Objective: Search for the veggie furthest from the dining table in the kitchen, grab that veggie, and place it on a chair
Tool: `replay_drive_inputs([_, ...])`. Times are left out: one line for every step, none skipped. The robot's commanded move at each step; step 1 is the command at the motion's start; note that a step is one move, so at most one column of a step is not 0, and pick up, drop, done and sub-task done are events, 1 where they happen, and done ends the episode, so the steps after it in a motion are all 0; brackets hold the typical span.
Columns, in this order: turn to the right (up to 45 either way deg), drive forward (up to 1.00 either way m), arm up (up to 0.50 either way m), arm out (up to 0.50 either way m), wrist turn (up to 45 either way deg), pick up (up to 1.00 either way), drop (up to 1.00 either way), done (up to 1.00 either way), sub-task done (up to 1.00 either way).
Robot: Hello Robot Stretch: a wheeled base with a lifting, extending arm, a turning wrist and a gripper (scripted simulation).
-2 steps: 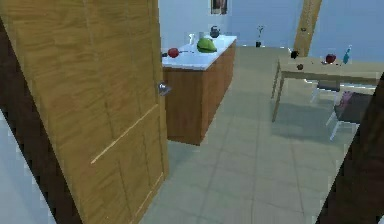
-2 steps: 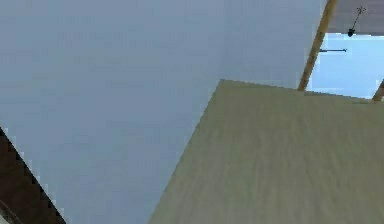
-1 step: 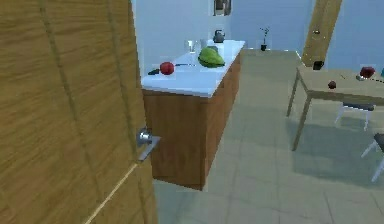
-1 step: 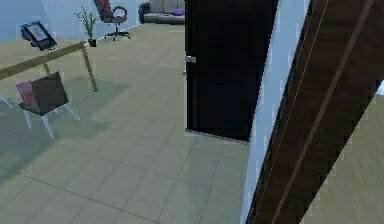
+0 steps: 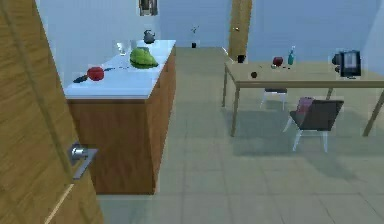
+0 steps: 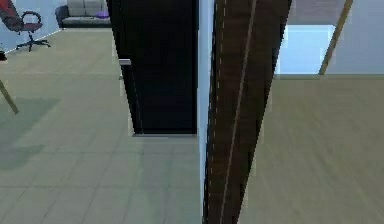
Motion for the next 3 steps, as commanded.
replay_drive_inputs([0.0, 1.00, 0.00, 0.00, 0.0, 0.00, 0.00, 0.00, 0.00])
replay_drive_inputs([3.0, 0.00, 0.00, 0.00, 0.0, 0.00, 0.00, 0.00, 0.00])
replay_drive_inputs([0.0, 0.15, 0.00, 0.00, 0.0, 0.00, 0.00, 0.00, 0.00])
